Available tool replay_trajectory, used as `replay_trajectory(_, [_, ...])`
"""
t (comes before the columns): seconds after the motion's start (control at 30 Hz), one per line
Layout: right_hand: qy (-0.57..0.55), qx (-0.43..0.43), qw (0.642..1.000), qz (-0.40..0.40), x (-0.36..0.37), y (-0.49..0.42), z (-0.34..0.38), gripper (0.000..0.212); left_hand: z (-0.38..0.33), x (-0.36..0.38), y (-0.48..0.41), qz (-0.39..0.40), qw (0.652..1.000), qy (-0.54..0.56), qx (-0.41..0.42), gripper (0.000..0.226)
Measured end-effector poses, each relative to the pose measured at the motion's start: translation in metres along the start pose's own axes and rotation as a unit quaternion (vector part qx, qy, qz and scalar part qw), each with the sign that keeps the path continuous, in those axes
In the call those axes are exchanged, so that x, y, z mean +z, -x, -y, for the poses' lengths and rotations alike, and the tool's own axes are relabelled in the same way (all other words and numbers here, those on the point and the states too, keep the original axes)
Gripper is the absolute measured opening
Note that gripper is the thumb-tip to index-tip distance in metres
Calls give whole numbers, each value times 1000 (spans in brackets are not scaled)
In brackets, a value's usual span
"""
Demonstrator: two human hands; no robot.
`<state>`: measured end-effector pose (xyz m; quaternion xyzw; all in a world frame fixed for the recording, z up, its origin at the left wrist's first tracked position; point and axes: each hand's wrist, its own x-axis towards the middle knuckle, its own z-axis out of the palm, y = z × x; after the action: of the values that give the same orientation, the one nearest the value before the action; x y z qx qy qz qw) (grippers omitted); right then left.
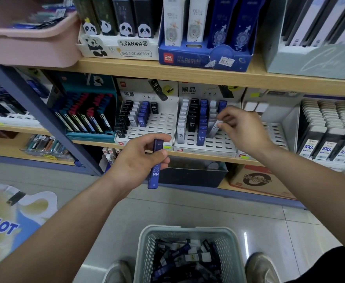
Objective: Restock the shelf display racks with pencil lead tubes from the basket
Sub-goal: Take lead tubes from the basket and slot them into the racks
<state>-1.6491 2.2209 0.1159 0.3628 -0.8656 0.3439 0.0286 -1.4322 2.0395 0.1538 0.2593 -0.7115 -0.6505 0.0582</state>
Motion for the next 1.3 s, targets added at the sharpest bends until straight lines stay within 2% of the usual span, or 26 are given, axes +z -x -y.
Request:
replay_trajectory(0.17, [66,-62,996,26,5,2,-1,27,1,1,-2,-31,999,3,-6,24])
replay_trajectory(0.37, [78,-52,995,30,-2,8,3,34,3,-1,-6,-58,998,-4,5,23])
replay_trajectory(0.47, [18,-15,999,23,-12,17,19,29,2,2,-5,-52,999,4,12,22])
replay_trajectory(0.53, [-71,20,996,55,-17,25,42,20,1,7,-4,-38,999,-1,20,21])
replay_trajectory(0.6, [-189,53,974,111,-20,34,68,16,-1,13,-2,-22,999,-6,29,22])
replay_trajectory(0.67, [-248,63,954,154,-20,41,87,15,-1,19,-1,-8,999,-14,41,23])
replay_trajectory(0.9, [-323,74,924,192,-16,40,94,11,-2,27,2,20,998,0,52,26])
replay_trajectory(1.0, [-341,96,923,151,-18,35,89,8,-2,25,3,38,999,13,25,20])
replay_trajectory(1.1, [-346,111,923,125,-23,33,79,16,-3,20,3,20,1000,-2,14,17])
replay_trajectory(1.2, [-291,99,931,196,-26,39,74,14,-3,13,-1,-16,999,43,11,16])
replay_trajectory(1.3, [-295,118,916,245,-20,48,78,9,-4,14,-4,-23,996,81,5,11])
